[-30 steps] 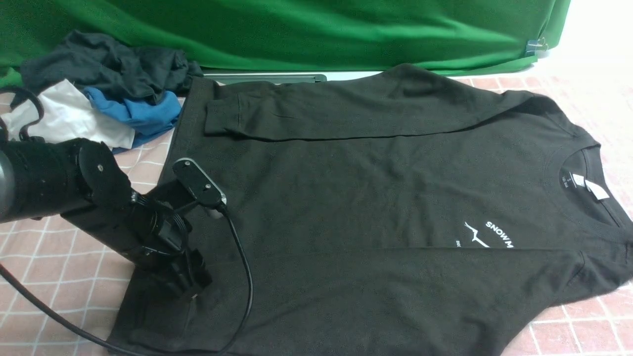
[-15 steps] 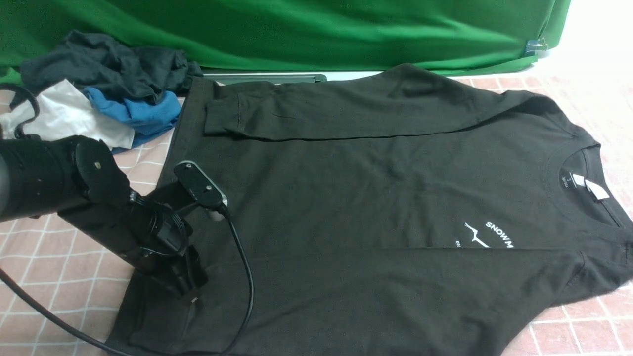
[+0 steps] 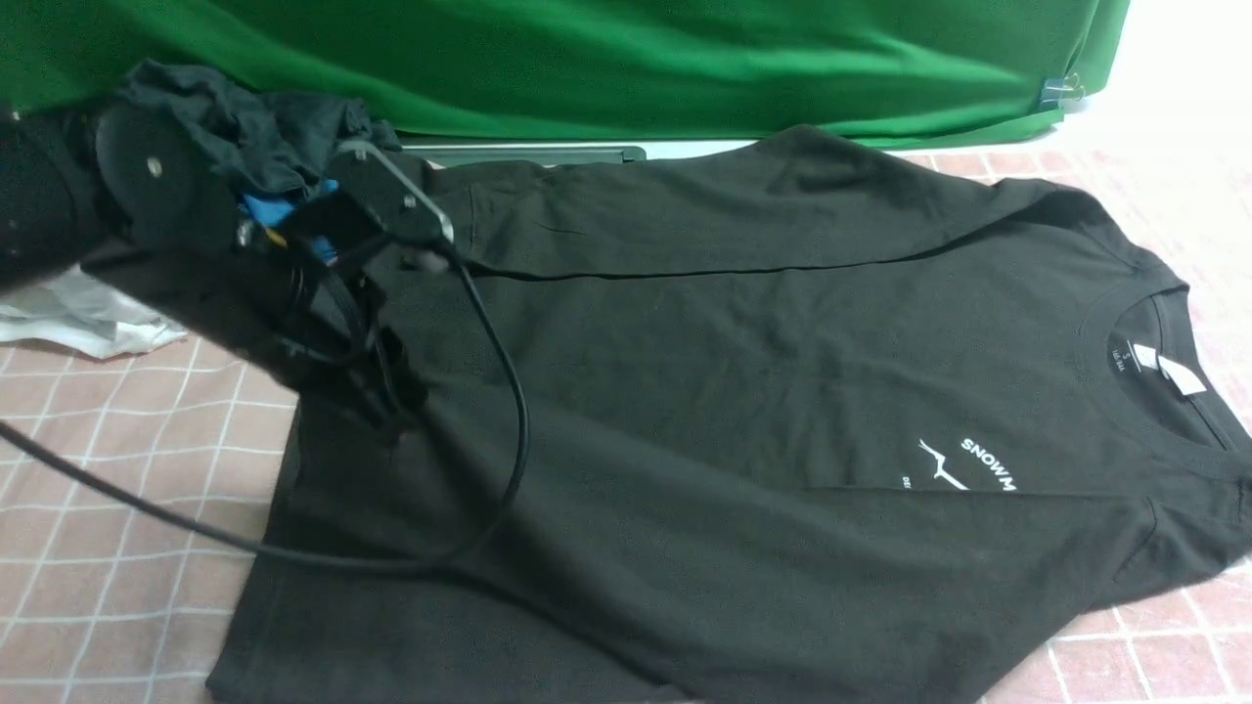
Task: Fold a long-sleeved shirt over a pink coffee tablecloth.
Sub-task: 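Fold the left side of the black T-shirt inward over its body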
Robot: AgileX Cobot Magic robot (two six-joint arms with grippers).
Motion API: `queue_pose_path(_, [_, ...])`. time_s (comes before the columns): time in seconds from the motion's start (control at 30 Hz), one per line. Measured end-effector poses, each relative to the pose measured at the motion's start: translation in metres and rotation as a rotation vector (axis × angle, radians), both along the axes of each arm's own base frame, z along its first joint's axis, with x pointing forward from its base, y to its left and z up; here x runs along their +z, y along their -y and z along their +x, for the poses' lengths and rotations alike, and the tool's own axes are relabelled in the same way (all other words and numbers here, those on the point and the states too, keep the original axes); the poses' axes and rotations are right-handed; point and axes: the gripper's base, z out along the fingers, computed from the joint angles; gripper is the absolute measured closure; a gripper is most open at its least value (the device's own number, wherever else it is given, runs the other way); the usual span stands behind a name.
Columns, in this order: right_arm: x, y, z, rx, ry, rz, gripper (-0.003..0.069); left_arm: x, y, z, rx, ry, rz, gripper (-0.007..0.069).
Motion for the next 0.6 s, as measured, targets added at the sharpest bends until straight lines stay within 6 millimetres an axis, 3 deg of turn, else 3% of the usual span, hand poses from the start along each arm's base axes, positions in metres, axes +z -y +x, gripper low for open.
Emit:
queue_pose_path(0.17, [-0.003, -0.006, 0.006, -0.008, -0.023, -0.014, 0.0419, 0.012, 0.000, 0.013, -0.009, 0.053, 0.017, 0.0588])
queue_pose_path(0.3, [-0.004, -0.008, 0.008, -0.009, -0.031, -0.020, 0.0419, 0.009, 0.002, 0.027, 0.000, 0.080, 0.017, 0.0588])
queue_pose_path(0.6, [-0.004, -0.009, 0.009, -0.026, -0.040, -0.004, 0.0419, -0.024, 0.002, 0.063, 0.037, 0.049, 0.058, 0.0588])
